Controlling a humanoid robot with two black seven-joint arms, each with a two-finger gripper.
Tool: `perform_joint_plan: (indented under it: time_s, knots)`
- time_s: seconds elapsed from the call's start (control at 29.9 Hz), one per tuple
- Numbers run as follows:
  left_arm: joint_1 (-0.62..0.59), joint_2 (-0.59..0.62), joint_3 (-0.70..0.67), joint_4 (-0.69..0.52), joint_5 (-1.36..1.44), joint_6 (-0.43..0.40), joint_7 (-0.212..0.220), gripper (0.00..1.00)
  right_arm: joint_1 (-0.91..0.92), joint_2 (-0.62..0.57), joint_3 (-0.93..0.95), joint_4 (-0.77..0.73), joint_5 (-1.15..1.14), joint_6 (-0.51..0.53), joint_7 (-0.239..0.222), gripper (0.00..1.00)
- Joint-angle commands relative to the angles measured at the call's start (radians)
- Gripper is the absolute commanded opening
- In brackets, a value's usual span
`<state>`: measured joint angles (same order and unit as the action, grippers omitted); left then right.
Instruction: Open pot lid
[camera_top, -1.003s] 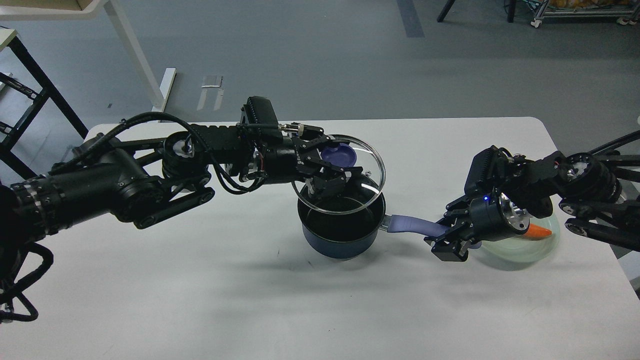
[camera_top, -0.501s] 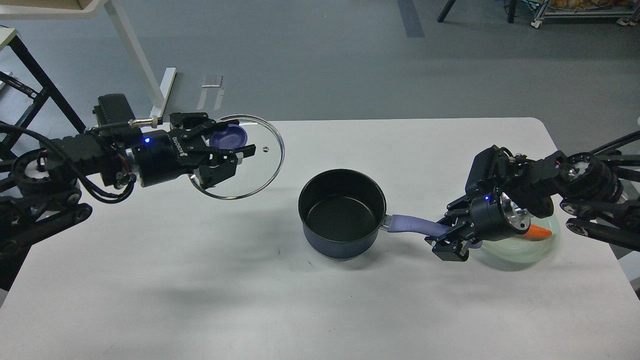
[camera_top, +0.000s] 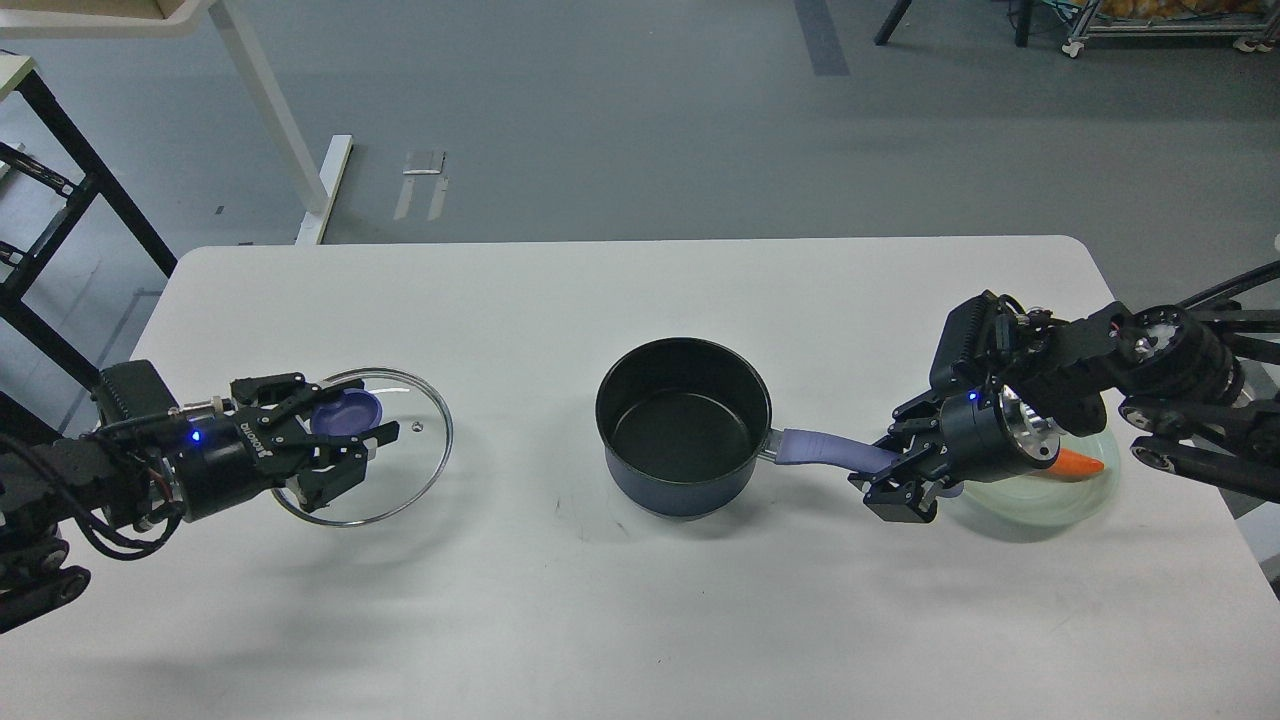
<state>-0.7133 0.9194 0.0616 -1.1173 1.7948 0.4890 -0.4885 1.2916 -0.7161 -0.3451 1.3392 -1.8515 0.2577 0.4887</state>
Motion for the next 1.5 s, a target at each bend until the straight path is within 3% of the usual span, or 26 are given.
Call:
perform_joint_plan:
  time_s: [0.0,0.7,0.77,0.9,1.14,1.24,1.47]
  knots:
    - [0.009,-0.016,0.014,0.048,0.0,0.0,0.0,0.38,0.0,0.0,0.0,0.0,0.0,0.0,0.0,0.28]
    - [0.074,-0.074,0.029,0.149,-0.002,0.0,0.0,0.48,0.0,0.0,0.0,0.0,0.001,0.0,0.0,0.28]
    - [0.074,-0.076,0.029,0.149,-0.002,0.0,0.0,0.54,0.0,0.001,0.0,0.0,0.001,0.0,0.0,0.28]
    - [0.074,-0.077,0.027,0.149,-0.008,0.0,0.0,0.83,0.0,0.001,0.001,0.0,0.001,0.0,0.0,0.28]
    - [0.072,-0.077,0.027,0.145,-0.017,0.0,0.0,0.94,0.0,0.001,0.001,0.0,0.001,0.0,0.0,0.28]
    - [0.069,-0.06,0.015,0.114,-0.028,0.0,0.0,0.99,0.0,0.0,0.001,0.0,0.001,0.0,0.0,0.28]
    - [0.048,0.078,0.009,-0.137,-0.254,0.0,0.0,0.99,0.0,-0.002,0.001,0.0,0.002,0.0,0.0,0.28]
